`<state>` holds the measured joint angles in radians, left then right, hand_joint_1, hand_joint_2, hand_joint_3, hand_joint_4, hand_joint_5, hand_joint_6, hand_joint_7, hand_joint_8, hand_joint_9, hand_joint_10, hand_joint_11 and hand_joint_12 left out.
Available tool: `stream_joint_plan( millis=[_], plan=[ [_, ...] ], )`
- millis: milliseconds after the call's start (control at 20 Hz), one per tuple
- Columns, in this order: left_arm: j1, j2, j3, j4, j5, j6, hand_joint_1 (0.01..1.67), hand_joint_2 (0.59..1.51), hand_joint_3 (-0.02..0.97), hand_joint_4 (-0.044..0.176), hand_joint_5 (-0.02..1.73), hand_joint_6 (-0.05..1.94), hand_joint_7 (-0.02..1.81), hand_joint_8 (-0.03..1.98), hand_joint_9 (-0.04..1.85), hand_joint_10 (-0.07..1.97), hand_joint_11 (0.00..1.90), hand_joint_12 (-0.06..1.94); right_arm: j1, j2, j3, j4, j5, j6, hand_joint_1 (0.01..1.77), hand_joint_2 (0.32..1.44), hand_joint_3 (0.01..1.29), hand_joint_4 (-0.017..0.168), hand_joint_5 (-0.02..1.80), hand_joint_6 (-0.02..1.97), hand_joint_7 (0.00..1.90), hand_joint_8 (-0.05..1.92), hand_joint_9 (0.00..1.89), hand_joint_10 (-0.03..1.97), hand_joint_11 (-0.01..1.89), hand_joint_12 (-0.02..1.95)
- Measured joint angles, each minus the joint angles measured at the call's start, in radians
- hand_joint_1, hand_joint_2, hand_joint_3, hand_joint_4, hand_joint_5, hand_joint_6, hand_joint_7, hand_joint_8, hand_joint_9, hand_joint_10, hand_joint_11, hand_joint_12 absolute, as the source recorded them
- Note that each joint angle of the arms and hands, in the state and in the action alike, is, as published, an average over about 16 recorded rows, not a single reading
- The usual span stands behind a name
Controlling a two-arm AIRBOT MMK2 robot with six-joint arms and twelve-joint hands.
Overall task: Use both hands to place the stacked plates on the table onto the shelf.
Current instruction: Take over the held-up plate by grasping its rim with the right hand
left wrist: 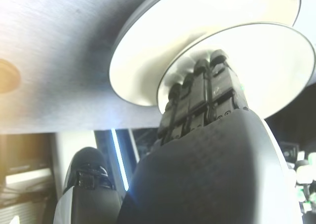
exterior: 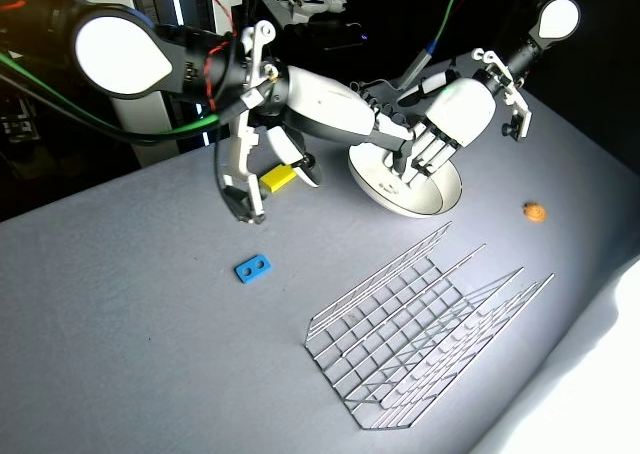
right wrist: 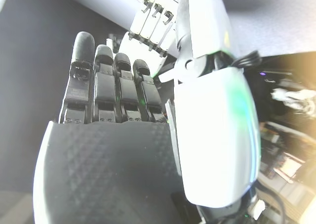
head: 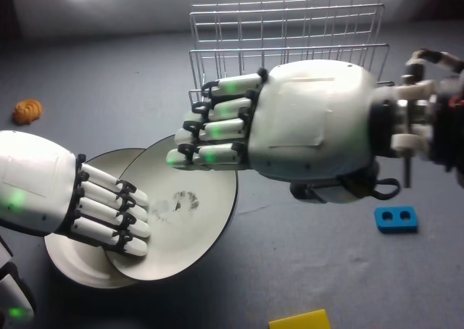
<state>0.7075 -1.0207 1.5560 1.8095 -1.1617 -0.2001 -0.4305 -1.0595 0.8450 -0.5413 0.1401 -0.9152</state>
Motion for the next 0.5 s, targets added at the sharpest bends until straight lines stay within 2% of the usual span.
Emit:
stream_joint_plan(
  millis=[500],
  plan=[
    [-0.028, 0.003, -0.040, 0.015, 0.019, -0.014, 0.02, 1.102, 0.010, 0.002, 0.00, 0.01, 0.01, -0.01, 0.02, 0.02, 0.01, 0.01, -0.015, -0.182, 0.126, 0.002, -0.040, -0.042, 1.28, 0.97, 0.02, 0.001, 0.14, 0.02, 0.17, 0.01, 0.20, 0.01, 0.02, 1.07]
  ],
)
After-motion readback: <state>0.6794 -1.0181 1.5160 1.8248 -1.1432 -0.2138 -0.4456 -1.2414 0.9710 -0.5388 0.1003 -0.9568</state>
